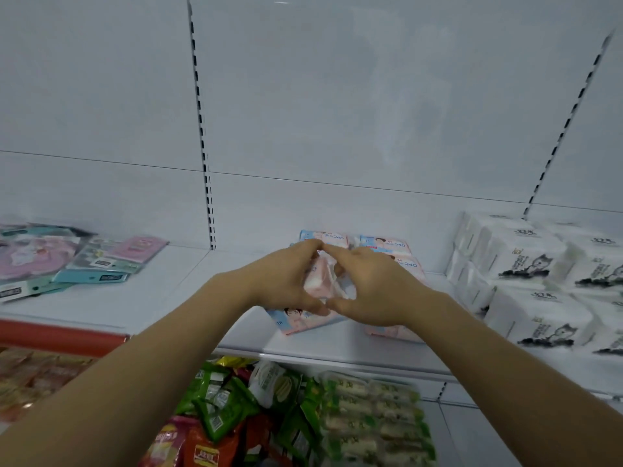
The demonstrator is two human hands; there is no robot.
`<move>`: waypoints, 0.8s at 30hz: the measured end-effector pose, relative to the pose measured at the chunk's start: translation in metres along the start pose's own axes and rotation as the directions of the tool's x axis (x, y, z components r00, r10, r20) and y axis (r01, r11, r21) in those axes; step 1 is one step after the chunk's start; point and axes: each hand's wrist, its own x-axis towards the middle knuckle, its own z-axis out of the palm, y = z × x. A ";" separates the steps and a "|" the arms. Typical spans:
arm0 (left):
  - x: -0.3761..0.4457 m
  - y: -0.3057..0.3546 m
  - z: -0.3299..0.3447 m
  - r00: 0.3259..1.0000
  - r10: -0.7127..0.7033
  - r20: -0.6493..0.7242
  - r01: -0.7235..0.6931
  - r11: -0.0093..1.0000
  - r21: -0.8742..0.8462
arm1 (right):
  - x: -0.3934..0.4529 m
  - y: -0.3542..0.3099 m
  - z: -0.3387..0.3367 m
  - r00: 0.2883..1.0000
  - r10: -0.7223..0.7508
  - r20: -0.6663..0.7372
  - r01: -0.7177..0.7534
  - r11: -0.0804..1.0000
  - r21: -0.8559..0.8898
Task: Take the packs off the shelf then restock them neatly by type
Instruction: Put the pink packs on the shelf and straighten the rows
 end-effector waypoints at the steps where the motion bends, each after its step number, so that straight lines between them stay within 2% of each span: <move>1: -0.001 -0.002 0.003 1.000 -0.014 0.024 0.014 1.000 -0.011 | -0.001 0.001 0.004 1.000 0.010 0.026 -0.009 0.998 -0.067; 5: -0.009 -0.022 -0.001 0.994 -0.035 0.104 0.022 0.992 0.124 | -0.005 0.007 0.009 0.999 0.008 0.040 0.001 0.978 -0.209; 7: -0.011 -0.028 0.001 0.996 -0.012 0.091 -0.003 0.988 0.156 | -0.005 0.008 0.016 0.999 -0.005 0.042 0.015 0.966 -0.260; 10: -0.010 -0.032 0.012 0.999 0.001 0.053 -0.010 0.987 0.159 | -0.005 0.007 0.025 1.000 -0.024 -0.016 0.019 0.961 -0.276; 13: -0.011 -0.040 0.017 1.000 -0.011 0.025 0.008 0.994 0.105 | -0.008 0.010 0.020 0.995 0.052 0.082 -0.028 0.961 -0.275; 16: -0.013 -0.041 0.015 0.986 0.006 -0.167 0.005 0.998 0.064 | -0.015 0.019 0.007 0.995 0.103 -0.017 -0.104 0.971 -0.216; 18: -0.011 -0.036 0.013 0.958 -0.005 -0.287 0.034 0.995 0.095 | -0.021 0.030 0.000 0.982 0.189 -0.029 -0.189 0.942 -0.276; 21: 0.003 -0.029 0.017 0.974 -0.078 -0.212 0.124 0.969 0.216 | -0.032 0.039 -0.003 0.932 0.353 0.081 -0.307 0.889 -0.340; 24: 0.024 -0.026 0.027 0.983 -0.149 -0.110 0.175 0.945 0.278 | -0.032 0.043 0.002 0.875 0.437 0.207 -0.360 0.875 -0.325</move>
